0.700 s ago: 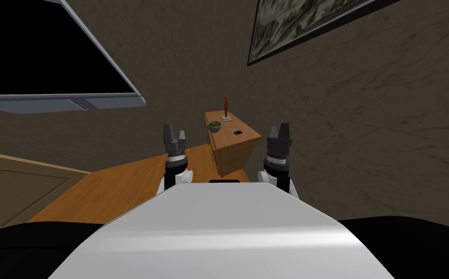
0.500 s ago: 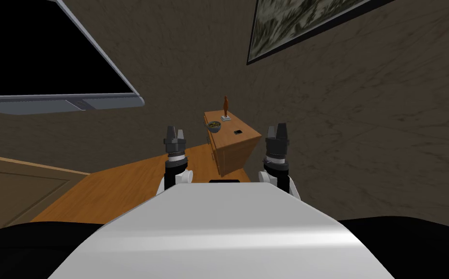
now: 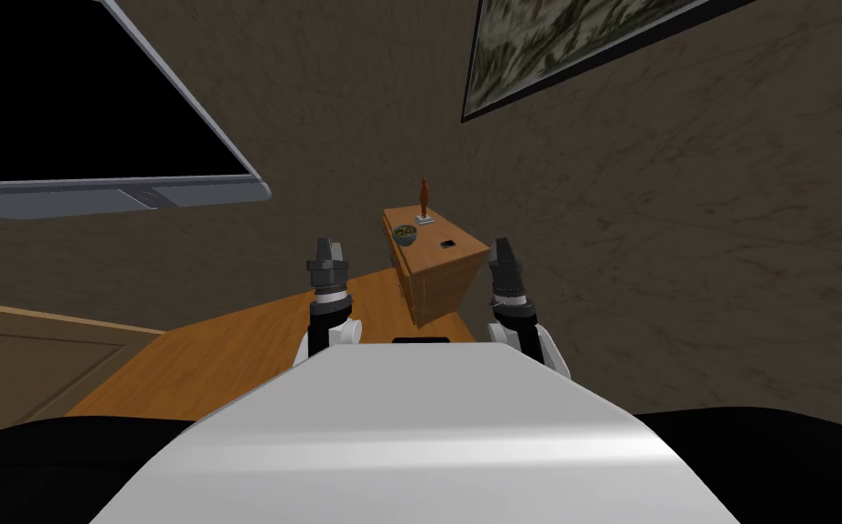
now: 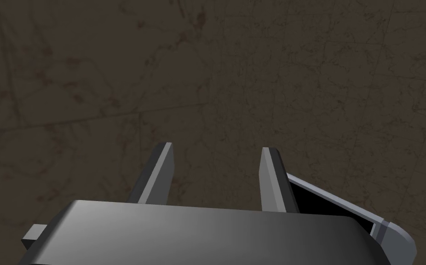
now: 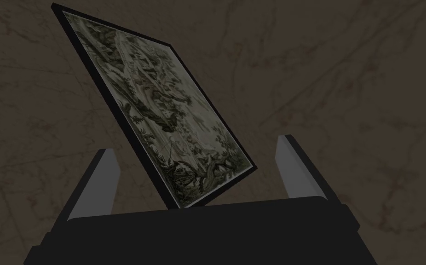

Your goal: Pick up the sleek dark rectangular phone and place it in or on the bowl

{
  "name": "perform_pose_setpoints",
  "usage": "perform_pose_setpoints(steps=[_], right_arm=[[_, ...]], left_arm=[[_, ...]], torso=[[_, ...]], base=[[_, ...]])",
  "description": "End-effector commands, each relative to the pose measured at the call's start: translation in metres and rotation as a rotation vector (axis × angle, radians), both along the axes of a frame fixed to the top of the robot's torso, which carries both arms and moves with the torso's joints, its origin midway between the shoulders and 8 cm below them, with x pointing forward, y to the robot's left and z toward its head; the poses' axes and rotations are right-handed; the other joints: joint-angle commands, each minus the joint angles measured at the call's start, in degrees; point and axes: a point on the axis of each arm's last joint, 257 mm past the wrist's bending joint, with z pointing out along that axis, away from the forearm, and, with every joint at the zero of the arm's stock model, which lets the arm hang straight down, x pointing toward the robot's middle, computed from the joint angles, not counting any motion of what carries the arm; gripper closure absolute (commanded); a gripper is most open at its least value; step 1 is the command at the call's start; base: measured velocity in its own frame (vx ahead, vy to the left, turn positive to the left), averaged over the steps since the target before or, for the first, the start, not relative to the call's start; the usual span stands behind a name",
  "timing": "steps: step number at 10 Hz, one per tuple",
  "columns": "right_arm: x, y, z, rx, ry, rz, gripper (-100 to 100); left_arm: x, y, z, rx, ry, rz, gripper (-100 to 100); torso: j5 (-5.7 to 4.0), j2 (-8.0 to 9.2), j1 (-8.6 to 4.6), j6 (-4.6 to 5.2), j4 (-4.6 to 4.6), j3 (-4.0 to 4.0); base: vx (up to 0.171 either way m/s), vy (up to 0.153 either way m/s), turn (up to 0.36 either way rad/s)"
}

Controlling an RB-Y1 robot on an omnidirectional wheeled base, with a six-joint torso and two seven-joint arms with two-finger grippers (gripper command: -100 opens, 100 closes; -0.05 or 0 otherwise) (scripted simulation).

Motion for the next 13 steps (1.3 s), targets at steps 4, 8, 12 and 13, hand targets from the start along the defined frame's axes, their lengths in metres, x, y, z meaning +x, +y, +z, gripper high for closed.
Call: perform_pose_setpoints(steps=[4,8,12,13], right_arm=[[0.015,0.014,-0.028,-0.163,0.061,0.008,-100],[0.026,0.022,-0.057,-0.312,0.105,0.012,-100],[0.036,0.025,-0.092,-0.482,0.148,0.015,-100],[0.035,0.026,-0.093,-0.502,0.149,0.022,-100]], left_arm=[[0.000,0.000,0.000,0.000,0.000,0.000,0],[0.000,0.000,0.000,0.000,0.000,0.000,0],[0.000,0.000,0.000,0.000,0.000,0.000,0],[0.000,0.000,0.000,0.000,0.000,0.000,0]], torso=[[-0.02,-0.14,-0.17,-0.01,-0.03,-0.08],[-0.01,-0.15,-0.15,-0.01,-0.03,-0.08],[-0.01,-0.26,-0.12,-0.01,-0.05,-0.14],[-0.01,-0.26,-0.07,-0.01,-0.05,-0.14]], base=[[-0.058,0.090,-0.041],[-0.053,0.089,-0.039],[-0.033,0.089,-0.026],[-0.030,0.090,-0.014]])
